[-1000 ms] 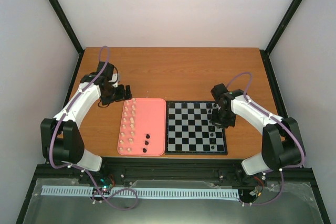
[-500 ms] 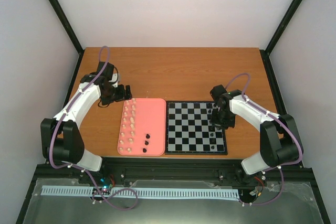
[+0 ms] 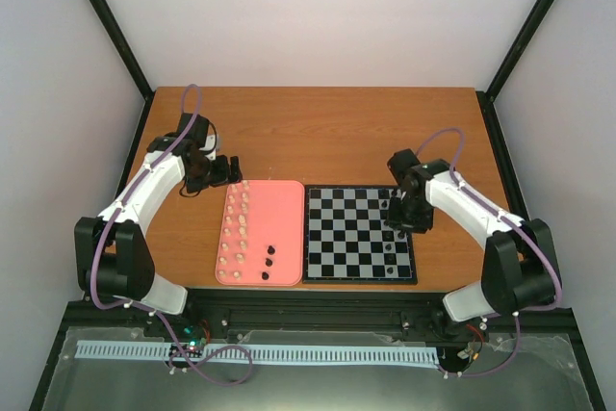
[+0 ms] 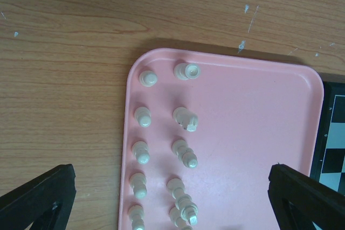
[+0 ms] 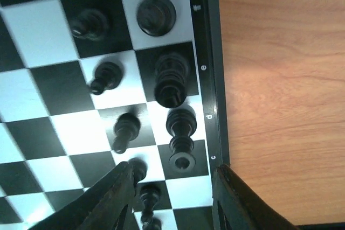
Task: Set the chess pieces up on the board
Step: Place the chess piece on the chessboard, then pick up the chess piece from the storage box.
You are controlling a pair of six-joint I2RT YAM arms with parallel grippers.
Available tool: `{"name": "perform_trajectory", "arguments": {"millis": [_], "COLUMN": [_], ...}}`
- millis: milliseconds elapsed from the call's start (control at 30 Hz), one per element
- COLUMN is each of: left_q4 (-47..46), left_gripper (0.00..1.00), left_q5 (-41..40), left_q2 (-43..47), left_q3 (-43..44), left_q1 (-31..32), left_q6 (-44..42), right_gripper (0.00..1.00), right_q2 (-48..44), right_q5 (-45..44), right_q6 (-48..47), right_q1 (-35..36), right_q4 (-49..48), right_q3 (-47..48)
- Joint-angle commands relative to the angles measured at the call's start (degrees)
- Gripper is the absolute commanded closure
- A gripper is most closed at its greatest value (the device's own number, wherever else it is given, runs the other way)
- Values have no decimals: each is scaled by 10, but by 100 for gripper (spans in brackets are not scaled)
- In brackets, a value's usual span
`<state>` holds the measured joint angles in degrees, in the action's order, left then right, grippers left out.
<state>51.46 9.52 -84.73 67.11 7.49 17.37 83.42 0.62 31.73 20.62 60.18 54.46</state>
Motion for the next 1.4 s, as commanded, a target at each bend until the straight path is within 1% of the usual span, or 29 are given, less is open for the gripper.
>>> {"name": "perform_trajectory", "arguments": {"millis": [0,100,200,400,500,600,667,767,933,1067,1367], "left_q4": [3,2,2,3,2,1,1,1,2,-3,-1], "left_gripper": [0,0,0,0,0,0,0,0,0,0,0], "left_q5": [2,1,2,-2,-3,-2,0,1,0,0,1], "left_q2": [-2,-2,-3,-8,-8,-6,-4,0,11,24,39], "left_q3": [8,8,10,11,9,7,7,7,2,-7,-10], "left_q1": [2,2,2,2,2,2,2,2,2,2,2], "left_q6": [1,1,1,1,1,2,2,2,2,3,3], "right_gripper": [58,57,54,53,53,53,54,54,55,56,59], "right_q2": [-31,0,63,229,304,361,385,404,433,446,465], "right_q5": [-33,-56,-52,-2,36,77,99,129,155,157,135], "right_q6": [0,-3,-17,-65,-102,-136,-149,-161,-175,-175,-165], "right_q1": [14,63,136,276,321,353,368,384,406,422,423], "right_q4": [58,88,82,44,46,57,62,60,65,71,66], "right_q3": [77,156,247,406,482,537,554,555,561,558,552]}}
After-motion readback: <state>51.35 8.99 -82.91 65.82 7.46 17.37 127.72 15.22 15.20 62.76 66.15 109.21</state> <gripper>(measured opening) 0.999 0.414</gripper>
